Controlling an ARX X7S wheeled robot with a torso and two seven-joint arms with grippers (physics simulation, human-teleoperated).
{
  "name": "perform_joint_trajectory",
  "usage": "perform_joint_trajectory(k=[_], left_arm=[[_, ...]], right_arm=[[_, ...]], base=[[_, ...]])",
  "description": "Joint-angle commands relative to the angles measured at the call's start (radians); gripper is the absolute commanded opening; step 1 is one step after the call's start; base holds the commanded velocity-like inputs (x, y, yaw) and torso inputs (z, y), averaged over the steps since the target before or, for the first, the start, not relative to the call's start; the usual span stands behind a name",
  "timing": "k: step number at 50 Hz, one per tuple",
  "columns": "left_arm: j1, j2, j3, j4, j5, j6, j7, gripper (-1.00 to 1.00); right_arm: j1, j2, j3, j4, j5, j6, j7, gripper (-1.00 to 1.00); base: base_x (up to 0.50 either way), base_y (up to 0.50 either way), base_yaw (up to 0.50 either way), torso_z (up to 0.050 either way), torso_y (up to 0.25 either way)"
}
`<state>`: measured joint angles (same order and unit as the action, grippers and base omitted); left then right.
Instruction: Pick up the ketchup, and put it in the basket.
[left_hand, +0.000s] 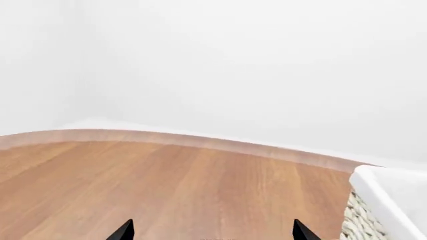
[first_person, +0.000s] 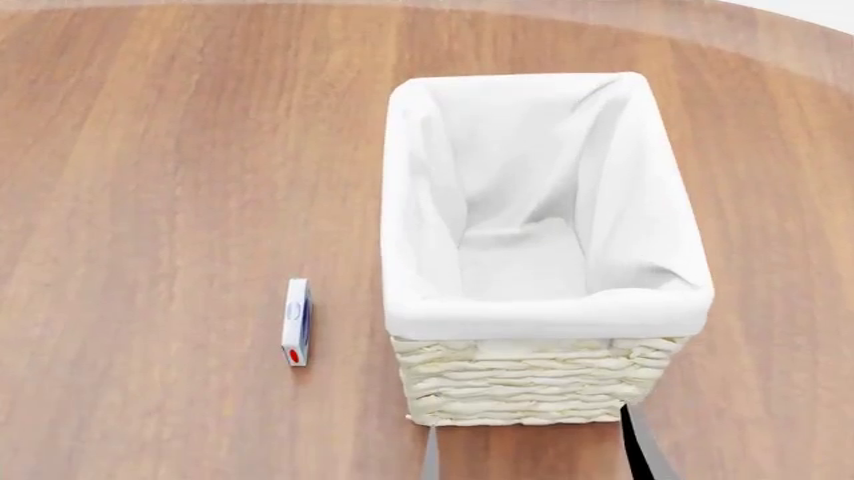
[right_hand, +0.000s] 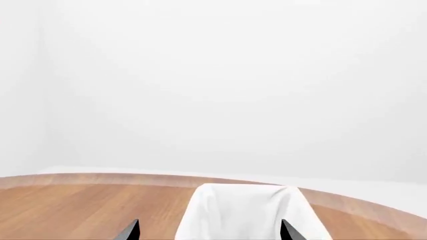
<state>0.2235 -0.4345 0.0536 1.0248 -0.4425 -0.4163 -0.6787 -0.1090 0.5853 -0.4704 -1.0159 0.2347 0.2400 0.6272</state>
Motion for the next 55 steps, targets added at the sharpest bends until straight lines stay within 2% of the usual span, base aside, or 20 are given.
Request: perform_joint_trajectory(k=[1,16,32,55], left_arm=[[0.071,-0.013,-0.139,-0.041,-0.071,0.113,-0.080,1.00],[0.131,0.014,-0.258,-0.059,-0.119,0.150,-0.155,1.00],[0.223,0.030,-0.483,-0.100,-0.232,0.201,-0.224,1.00],[0.285,0.077,-0.687,-0.168,-0.367,0.246,-0.311,1.00]], right_arm=[[0.010,-0.020,0.020,0.020,-0.002,-0.019,-0.021,1.00],[0.016,-0.011,0.012,0.025,0.010,-0.020,-0.008,1.00],[0.021,0.001,0.006,0.026,0.018,-0.032,0.002,1.00],[0.030,0.013,-0.006,0.031,0.026,-0.042,0.015,1.00]], base=[[0.00,0.00,0.00,0.000,0.000],[0.00,0.00,0.00,0.000,0.000],[0.00,0.00,0.00,0.000,0.000],[0.00,0.00,0.00,0.000,0.000]])
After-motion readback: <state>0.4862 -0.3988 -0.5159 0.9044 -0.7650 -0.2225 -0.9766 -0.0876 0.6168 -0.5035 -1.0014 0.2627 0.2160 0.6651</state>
